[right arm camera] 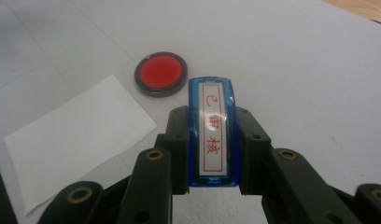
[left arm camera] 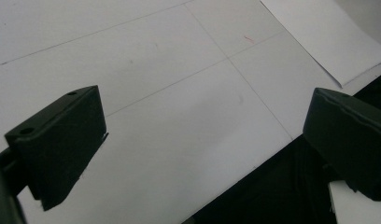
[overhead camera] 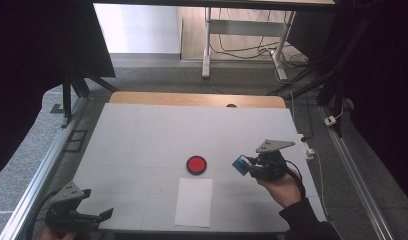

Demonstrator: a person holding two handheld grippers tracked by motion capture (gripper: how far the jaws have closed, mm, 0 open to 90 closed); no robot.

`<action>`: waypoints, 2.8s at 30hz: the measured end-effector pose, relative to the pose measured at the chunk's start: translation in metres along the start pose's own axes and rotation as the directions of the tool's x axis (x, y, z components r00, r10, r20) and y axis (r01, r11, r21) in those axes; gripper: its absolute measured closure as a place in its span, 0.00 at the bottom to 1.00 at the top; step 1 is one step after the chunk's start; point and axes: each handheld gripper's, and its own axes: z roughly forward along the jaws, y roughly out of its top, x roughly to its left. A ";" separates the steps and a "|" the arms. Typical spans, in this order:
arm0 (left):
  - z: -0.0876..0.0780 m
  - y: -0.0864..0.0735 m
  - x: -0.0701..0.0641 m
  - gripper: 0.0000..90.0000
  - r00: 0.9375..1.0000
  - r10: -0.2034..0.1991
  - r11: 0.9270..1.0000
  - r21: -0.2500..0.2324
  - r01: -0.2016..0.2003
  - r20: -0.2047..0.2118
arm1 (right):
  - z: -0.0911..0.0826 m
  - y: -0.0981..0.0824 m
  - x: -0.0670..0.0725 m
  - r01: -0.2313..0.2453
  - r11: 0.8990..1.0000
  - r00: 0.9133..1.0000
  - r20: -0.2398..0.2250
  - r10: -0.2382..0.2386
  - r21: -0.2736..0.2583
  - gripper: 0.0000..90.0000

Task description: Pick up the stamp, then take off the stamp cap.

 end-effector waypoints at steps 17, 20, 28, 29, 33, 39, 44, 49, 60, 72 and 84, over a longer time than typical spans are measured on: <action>0.001 0.000 0.001 0.00 1.000 -0.003 1.000 0.004 0.003 0.017 | 0.006 0.014 0.033 0.042 0.997 0.995 -0.092 -0.047 -0.057 0.79; 0.000 0.000 0.001 0.00 1.000 0.000 1.000 0.005 0.000 0.019 | 0.008 0.016 0.040 0.051 0.997 0.993 -0.103 -0.057 -0.057 0.79; 0.001 0.000 0.001 0.00 1.000 0.001 1.000 0.005 -0.001 0.019 | 0.015 0.020 0.055 0.076 0.995 0.987 -0.134 -0.085 -0.068 0.79; 0.001 0.000 0.001 0.00 1.000 0.002 1.000 0.006 -0.002 0.020 | 0.015 0.021 0.057 0.078 0.995 0.987 -0.136 -0.087 -0.067 0.79; 0.001 0.000 0.001 0.00 1.000 0.003 1.000 0.006 -0.003 0.019 | 0.018 0.021 0.063 0.089 0.993 0.983 -0.153 -0.099 -0.071 0.79; 0.000 0.000 0.000 0.01 1.000 0.004 1.000 -0.003 -0.004 0.019 | 0.021 0.022 0.070 0.103 0.992 0.979 -0.172 -0.113 -0.068 0.79; -0.001 0.000 0.001 0.00 1.000 -0.002 1.000 -0.008 0.002 0.015 | 0.021 0.021 0.070 0.104 0.992 0.978 -0.173 -0.115 -0.070 0.79; -0.001 0.000 0.000 0.00 1.000 0.004 1.000 -0.008 -0.004 0.029 | 0.020 0.022 0.071 0.105 0.991 0.974 -0.191 -0.120 -0.086 0.78; 0.005 0.010 -0.003 0.00 0.991 0.092 0.996 -0.028 -0.089 0.100 | 0.018 0.023 0.073 0.125 0.988 0.971 -0.195 -0.140 -0.088 0.79; 0.019 0.025 -0.012 0.00 0.975 0.144 0.988 -0.079 -0.132 0.170 | 0.015 0.027 0.074 0.118 0.987 0.966 -0.216 -0.139 -0.105 0.79; 0.040 0.044 -0.022 0.00 0.955 0.191 0.981 -0.083 -0.176 0.225 | 0.014 0.029 0.075 0.118 0.987 0.961 -0.237 -0.140 -0.106 0.78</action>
